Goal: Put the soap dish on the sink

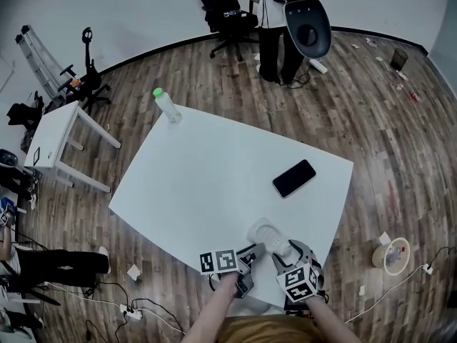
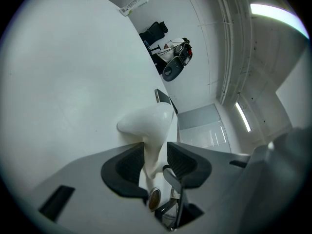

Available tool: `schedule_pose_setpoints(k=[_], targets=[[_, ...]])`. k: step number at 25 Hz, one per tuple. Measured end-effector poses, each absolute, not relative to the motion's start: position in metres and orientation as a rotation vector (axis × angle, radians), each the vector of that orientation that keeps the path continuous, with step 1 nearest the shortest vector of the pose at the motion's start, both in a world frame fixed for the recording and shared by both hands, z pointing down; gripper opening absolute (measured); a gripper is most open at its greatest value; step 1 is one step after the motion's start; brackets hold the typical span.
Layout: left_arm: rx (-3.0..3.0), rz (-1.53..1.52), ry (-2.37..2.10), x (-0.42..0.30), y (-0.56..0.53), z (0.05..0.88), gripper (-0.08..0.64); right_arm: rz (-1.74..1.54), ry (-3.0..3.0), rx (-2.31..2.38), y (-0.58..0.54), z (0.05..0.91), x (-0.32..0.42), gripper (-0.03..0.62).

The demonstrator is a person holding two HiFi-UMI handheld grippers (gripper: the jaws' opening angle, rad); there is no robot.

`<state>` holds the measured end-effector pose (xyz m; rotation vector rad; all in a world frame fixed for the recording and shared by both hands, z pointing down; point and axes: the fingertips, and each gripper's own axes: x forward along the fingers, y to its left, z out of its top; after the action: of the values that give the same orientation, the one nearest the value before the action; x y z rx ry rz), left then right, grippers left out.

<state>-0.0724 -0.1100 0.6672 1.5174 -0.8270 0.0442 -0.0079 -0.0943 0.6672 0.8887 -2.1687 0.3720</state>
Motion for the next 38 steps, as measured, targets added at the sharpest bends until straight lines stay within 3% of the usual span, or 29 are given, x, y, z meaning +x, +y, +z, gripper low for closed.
schedule_pose_setpoints(k=[5,14,38], targets=[[1.515,0.028,-0.845,-0.08,-0.104,0.664,0.15,0.371,-2.168,0.887,-0.094,0.667,-0.009,0.238],[1.504,-0.03,-0.874,-0.093,-0.1,0.659,0.008,0.38,-2.159,0.875,-0.095,0.666,-0.011,0.238],[1.571,-0.041,-0.889,-0.086,-0.101,0.646,0.008,0.424,-2.214,0.858,-0.097,0.657,0.001,0.238]])
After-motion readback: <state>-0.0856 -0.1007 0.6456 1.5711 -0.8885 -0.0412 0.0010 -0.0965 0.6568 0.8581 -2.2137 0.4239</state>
